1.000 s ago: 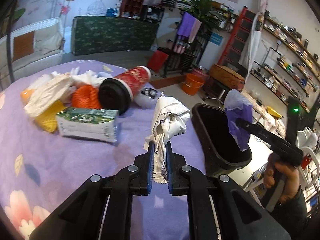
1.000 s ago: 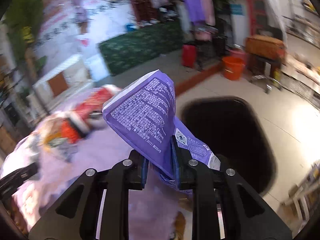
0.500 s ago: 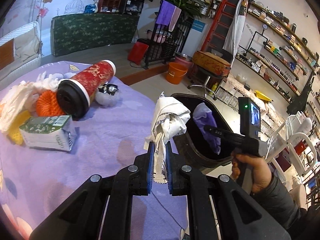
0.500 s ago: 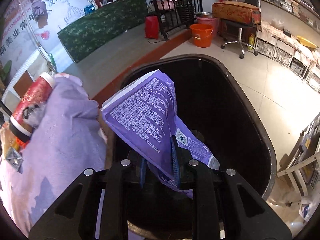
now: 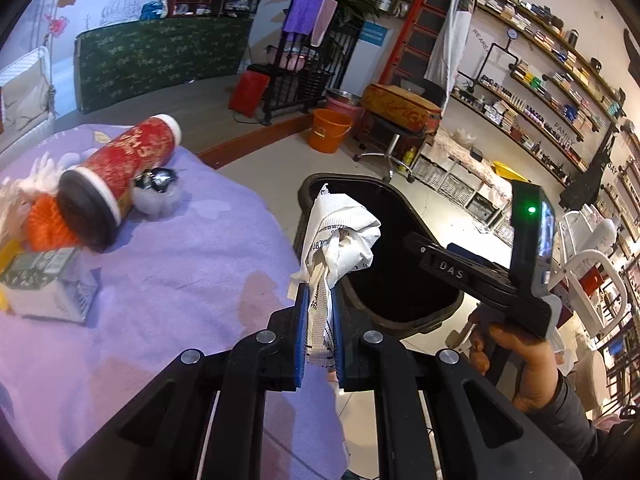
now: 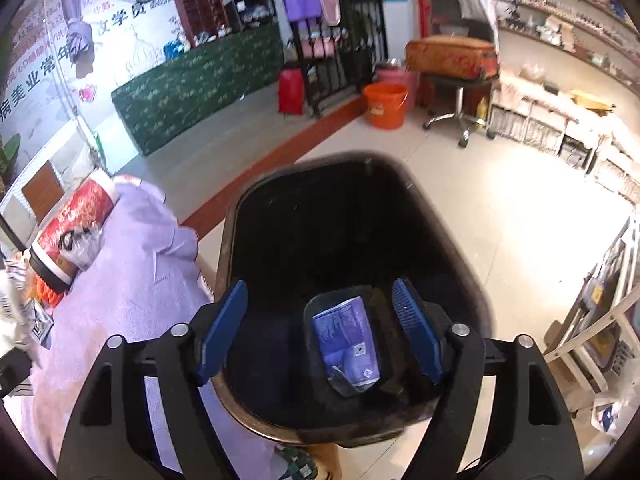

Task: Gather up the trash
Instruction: 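Lower the white tissue into the black bin and open the left tool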

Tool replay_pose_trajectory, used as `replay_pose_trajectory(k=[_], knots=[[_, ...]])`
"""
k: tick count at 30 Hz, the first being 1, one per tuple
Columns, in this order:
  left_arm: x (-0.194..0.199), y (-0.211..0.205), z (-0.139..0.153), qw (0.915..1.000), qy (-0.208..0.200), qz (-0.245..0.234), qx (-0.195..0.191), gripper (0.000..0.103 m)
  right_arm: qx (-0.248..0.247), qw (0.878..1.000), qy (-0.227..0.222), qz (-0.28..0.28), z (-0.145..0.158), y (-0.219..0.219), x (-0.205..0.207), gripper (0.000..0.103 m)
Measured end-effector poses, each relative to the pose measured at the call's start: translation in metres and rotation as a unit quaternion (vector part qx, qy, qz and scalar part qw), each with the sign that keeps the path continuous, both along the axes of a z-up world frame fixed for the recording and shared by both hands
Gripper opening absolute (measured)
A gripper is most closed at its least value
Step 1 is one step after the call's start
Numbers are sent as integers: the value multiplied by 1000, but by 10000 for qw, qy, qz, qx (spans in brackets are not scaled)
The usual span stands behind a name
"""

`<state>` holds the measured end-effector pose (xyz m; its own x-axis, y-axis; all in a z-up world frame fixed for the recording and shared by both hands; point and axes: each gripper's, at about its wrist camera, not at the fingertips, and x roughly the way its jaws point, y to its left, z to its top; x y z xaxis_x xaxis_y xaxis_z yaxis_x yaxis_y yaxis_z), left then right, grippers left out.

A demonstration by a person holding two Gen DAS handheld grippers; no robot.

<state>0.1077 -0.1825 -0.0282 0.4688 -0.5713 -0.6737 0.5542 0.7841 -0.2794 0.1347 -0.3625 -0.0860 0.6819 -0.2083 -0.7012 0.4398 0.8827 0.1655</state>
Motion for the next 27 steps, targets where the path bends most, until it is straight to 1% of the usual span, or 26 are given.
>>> replay_pose_trajectory(k=[3, 9, 11, 15, 19, 27], knots=[[5, -15, 1, 9999, 30, -159, -14, 11, -70, 9996, -131, -234, 12, -10, -14, 81], [16, -49, 0, 9991, 58, -412, 121, 11, -105, 9971, -324, -682, 24, -34, -39, 81], [19, -60, 0, 9986, 21, -487, 204, 11, -107, 9959, -357, -820, 27, -42, -46, 81], [22, -85, -5, 9965, 100, -722, 418, 11, -97, 9942, -396, -992, 29, -53, -54, 81], [23, -101, -11, 9939, 72, -906, 621, 11, -59, 9928, -392, -1128, 29, -60, -58, 81], [36, -124, -27, 9901, 104, -954, 1022, 11, -54, 9901, -371, -1352, 30, -76, -71, 81]])
